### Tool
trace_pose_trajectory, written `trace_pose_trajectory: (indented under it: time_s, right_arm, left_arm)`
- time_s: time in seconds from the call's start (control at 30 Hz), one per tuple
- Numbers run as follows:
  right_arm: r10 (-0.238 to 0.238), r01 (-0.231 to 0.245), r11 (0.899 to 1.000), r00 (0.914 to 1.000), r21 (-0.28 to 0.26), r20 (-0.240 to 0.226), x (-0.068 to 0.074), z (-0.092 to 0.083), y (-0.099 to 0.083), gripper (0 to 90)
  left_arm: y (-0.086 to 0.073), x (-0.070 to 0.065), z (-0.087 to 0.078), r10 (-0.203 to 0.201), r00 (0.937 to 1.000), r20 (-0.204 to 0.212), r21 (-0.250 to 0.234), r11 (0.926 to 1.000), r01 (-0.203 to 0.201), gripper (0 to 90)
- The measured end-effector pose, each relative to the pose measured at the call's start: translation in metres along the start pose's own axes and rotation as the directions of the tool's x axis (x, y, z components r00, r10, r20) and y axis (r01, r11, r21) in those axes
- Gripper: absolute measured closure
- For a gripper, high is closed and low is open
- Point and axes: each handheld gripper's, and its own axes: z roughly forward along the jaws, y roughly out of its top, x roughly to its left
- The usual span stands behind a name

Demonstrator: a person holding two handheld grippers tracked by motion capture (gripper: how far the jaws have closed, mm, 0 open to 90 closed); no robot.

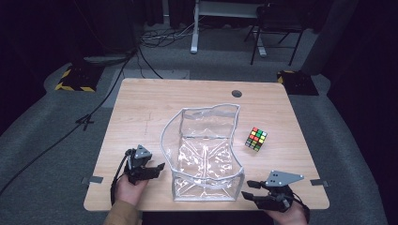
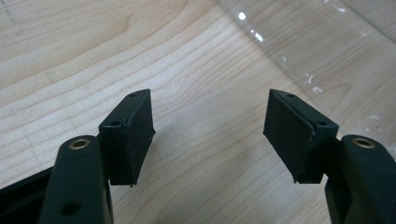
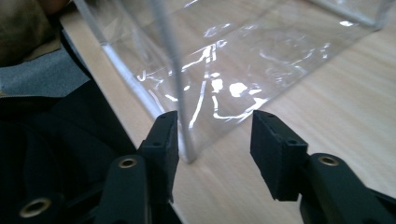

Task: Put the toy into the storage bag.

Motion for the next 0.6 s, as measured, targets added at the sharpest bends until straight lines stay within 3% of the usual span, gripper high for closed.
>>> trace_pose_trajectory:
  time_s: [0.03, 0.1, 0.17, 0.2, 0.27, 0.47, 0.6]
  right_arm:
    - [0.007, -0.007, 1.0, 1.0, -0.003, 0.005, -0.01, -0.005, 0.002, 47.5]
    - [0.006, -0.006, 1.0, 0.9999, -0.004, 0.013, -0.013, -0.006, 0.002, 47.2]
    - [0.019, -0.019, 1.0, 0.9987, 0.001, 0.048, -0.03, -0.009, 0.003, 44.4]
    - [0.019, -0.019, 1.0, 0.9987, 0.001, 0.048, -0.03, -0.009, 0.003, 44.4]
    - [0.038, -0.039, 0.999, 0.9966, 0.006, 0.073, -0.043, -0.01, 0.004, 41.9]
    - [0.088, -0.09, 0.996, 0.9861, 0.005, 0.141, -0.073, -0.015, 0.009, 33.4]
    - [0.126, -0.127, 0.992, 0.9737, -0.007, 0.19, -0.089, -0.018, 0.016, 31.0]
  left_arm:
    - [-0.001, 0.0, 0.0, 0.01, 0.9999, -0.004, 0.012, 0.9999, -0.01, 33.3]
    - [-0.002, -0.001, 0.001, 0.039, 0.9984, -0.042, 0.033, 0.9987, -0.038, 33.3]
    - [-0.004, -0.003, 0.0, 0.047, 0.9979, -0.045, 0.04, 0.9982, -0.045, 33.2]
    - [-0.004, -0.003, 0.0, 0.048, 0.9977, -0.047, 0.044, 0.998, -0.046, 33.2]
    - [-0.006, -0.003, -0.001, 0.054, 0.9975, -0.046, 0.037, 0.998, -0.052, 32.9]
    - [-0.014, 0.005, -0.003, 0.041, 0.997, -0.066, 0.003, 0.9991, -0.041, 26.8]
    - [-0.017, 0.01, -0.004, 0.026, 0.9976, -0.064, -0.017, 0.9995, -0.027, 23.9]
